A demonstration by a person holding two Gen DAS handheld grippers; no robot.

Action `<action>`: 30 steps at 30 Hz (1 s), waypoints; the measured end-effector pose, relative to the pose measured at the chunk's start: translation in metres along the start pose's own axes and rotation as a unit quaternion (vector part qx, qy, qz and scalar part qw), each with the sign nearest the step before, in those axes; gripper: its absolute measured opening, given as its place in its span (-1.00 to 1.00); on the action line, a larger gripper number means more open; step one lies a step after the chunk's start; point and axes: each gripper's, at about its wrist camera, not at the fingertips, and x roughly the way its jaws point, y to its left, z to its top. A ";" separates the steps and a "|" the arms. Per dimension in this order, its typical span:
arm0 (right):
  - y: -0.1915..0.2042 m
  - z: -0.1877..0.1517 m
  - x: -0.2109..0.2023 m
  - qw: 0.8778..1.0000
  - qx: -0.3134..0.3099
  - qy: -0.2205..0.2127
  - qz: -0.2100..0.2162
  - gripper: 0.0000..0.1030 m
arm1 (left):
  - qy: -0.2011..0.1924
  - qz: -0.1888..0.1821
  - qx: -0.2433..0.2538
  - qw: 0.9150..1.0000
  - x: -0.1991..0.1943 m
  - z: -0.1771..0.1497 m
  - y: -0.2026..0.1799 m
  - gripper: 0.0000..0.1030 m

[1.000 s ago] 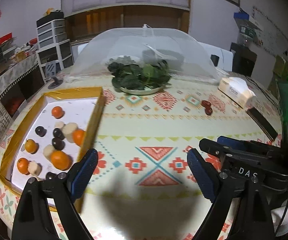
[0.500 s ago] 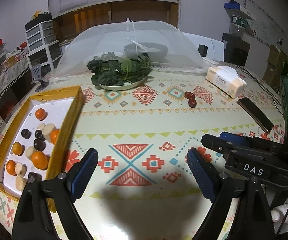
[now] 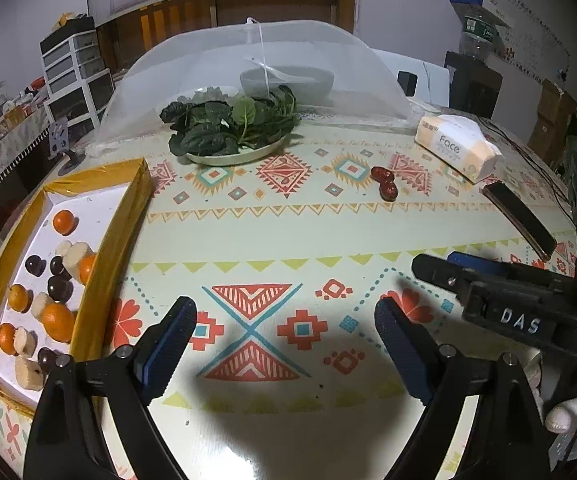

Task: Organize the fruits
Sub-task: 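Move both grippers across the cloth toward the two red dates, then grasp one red date with the right gripper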

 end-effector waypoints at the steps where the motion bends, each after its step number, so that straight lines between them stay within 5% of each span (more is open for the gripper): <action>1: -0.002 0.002 0.001 1.000 0.002 0.001 -0.002 0.09 | 0.004 -0.001 -0.001 1.000 0.003 0.000 0.001 0.75; 12: -0.048 0.068 0.016 0.997 0.060 -0.039 -0.037 0.09 | 0.033 -0.012 -0.047 0.998 0.034 0.001 0.035 0.75; 25: -0.050 0.124 0.096 0.997 0.028 0.021 -0.071 0.08 | 0.043 -0.030 -0.064 0.997 0.046 0.004 0.051 0.75; 30: -0.039 0.121 0.102 0.996 0.010 0.033 -0.078 -0.44 | 0.045 -0.037 -0.071 0.996 0.047 0.005 0.051 0.75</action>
